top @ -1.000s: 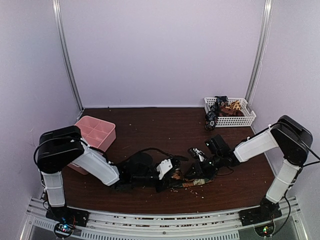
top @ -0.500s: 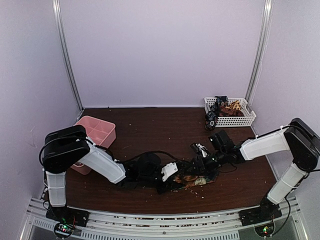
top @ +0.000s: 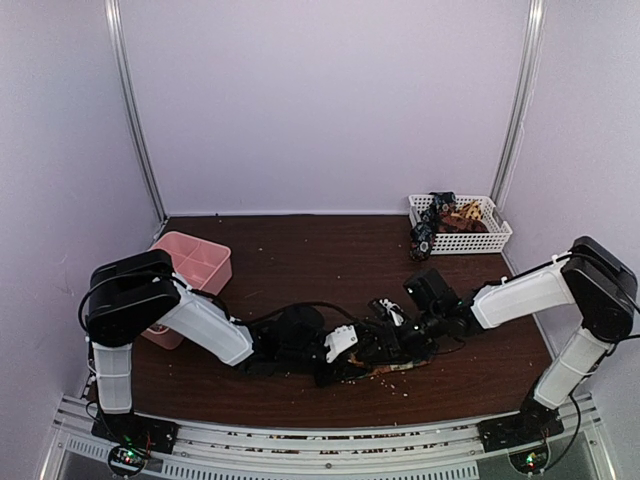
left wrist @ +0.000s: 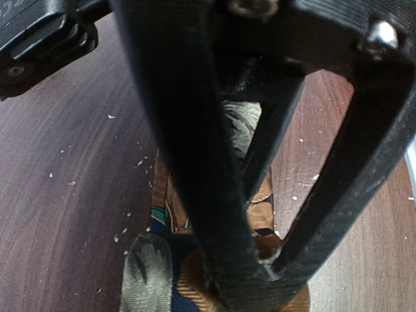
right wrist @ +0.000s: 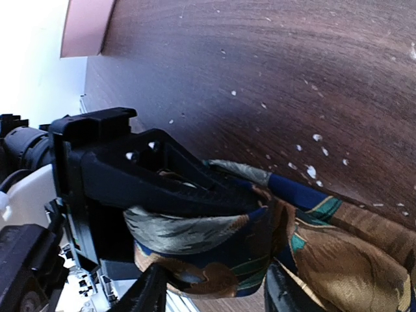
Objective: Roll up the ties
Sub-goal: Roll the tie at the center of the board.
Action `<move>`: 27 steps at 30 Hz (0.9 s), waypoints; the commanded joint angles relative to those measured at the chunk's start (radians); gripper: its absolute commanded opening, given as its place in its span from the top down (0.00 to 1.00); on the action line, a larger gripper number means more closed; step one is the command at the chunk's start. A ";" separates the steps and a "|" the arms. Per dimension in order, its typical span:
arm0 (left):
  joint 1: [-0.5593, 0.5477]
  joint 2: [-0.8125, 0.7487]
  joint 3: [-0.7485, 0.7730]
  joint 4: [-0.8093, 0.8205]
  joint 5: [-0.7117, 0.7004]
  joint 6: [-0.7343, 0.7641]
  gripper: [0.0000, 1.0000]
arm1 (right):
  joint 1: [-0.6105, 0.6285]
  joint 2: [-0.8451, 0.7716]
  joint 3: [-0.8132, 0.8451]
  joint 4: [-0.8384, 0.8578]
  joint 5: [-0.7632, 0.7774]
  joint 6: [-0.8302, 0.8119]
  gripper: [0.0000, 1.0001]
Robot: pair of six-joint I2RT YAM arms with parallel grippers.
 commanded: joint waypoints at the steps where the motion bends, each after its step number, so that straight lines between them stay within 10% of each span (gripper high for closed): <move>1: -0.003 0.052 -0.011 -0.119 -0.001 0.012 0.65 | 0.010 0.029 0.019 0.031 0.018 0.015 0.51; 15: -0.003 0.044 -0.025 -0.092 0.010 0.015 0.65 | 0.008 0.028 0.031 0.124 -0.021 0.102 0.53; 23: -0.003 0.037 -0.037 -0.069 0.005 0.016 0.63 | 0.005 0.072 -0.024 0.165 -0.011 0.118 1.00; 27: -0.003 0.011 -0.055 -0.034 -0.010 0.014 0.47 | 0.000 0.076 -0.049 0.153 -0.005 0.104 1.00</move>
